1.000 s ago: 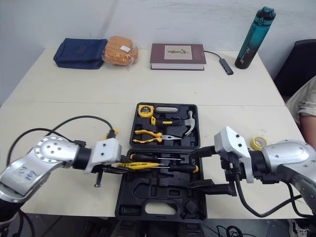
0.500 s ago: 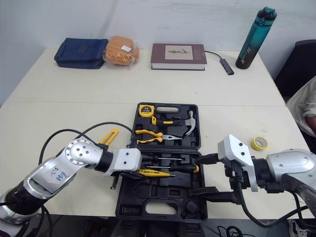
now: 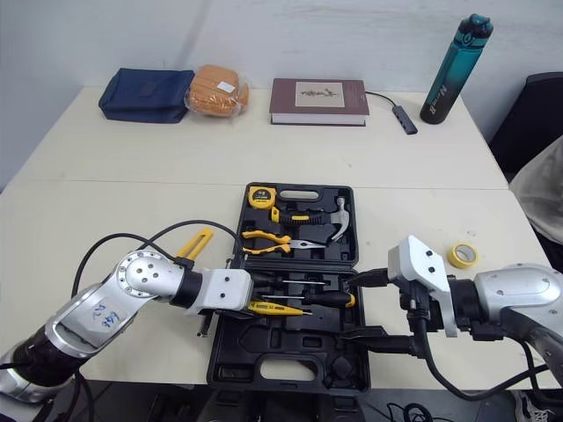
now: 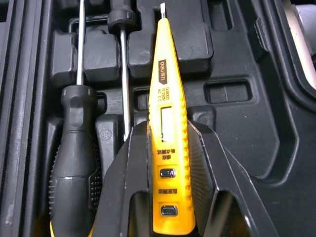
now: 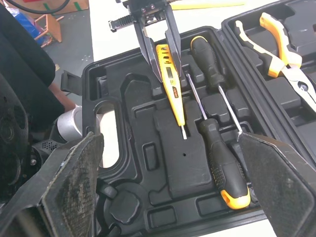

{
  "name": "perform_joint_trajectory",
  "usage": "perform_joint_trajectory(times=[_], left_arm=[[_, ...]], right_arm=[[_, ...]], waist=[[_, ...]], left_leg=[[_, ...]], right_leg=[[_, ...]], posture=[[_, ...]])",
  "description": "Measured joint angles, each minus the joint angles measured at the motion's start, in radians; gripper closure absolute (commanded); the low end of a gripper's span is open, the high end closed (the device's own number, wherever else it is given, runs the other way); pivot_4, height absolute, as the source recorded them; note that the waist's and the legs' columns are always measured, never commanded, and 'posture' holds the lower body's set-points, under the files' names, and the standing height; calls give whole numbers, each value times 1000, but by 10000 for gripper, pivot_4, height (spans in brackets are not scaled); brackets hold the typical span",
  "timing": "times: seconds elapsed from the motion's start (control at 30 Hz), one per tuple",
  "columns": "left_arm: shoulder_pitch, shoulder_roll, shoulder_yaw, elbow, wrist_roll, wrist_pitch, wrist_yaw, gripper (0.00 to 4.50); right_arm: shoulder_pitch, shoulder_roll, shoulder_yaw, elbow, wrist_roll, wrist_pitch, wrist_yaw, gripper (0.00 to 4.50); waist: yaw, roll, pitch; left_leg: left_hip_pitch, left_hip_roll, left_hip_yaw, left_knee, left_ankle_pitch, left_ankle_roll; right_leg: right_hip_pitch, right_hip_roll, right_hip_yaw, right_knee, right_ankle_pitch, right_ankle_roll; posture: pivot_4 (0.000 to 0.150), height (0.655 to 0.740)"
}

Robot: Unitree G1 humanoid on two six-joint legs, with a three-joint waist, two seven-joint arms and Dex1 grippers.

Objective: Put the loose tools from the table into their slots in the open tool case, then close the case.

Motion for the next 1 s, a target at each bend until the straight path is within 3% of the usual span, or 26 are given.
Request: perform_joint_trajectory(times=[0.73, 0.8, 0.83, 1.0], left_arm=[[34, -10, 38, 16, 10, -16, -1, 41826], [34, -10, 41, 16, 5, -10, -3, 31224], [34, -12, 47, 18, 3, -8, -2, 28580], [29, -7, 72, 27, -27, -5, -37, 6748]], right_arm=[[-23, 6, 14, 0, 0, -1, -12, 0], [-26, 7, 19, 0, 0, -1, -12, 0], [-26, 7, 23, 0, 0, -1, -12, 0], [-33, 11, 41, 1, 0, -4, -12, 0]], waist=[[-4, 0, 0], [-4, 0, 0], [-4, 0, 0], [-3, 0, 0]], left_leg=[[1, 0, 0, 2, -1, 1], [1, 0, 0, 2, -1, 1], [1, 0, 0, 2, 0, 1], [0, 0, 0, 2, -1, 1]], right_leg=[[0, 0, 0, 2, 0, 0], [0, 0, 1, 2, 0, 0], [0, 0, 1, 2, 0, 0], [0, 0, 0, 2, 0, 0]], posture=[[1500, 7400], [1500, 7400], [1500, 7400], [1500, 7400]])
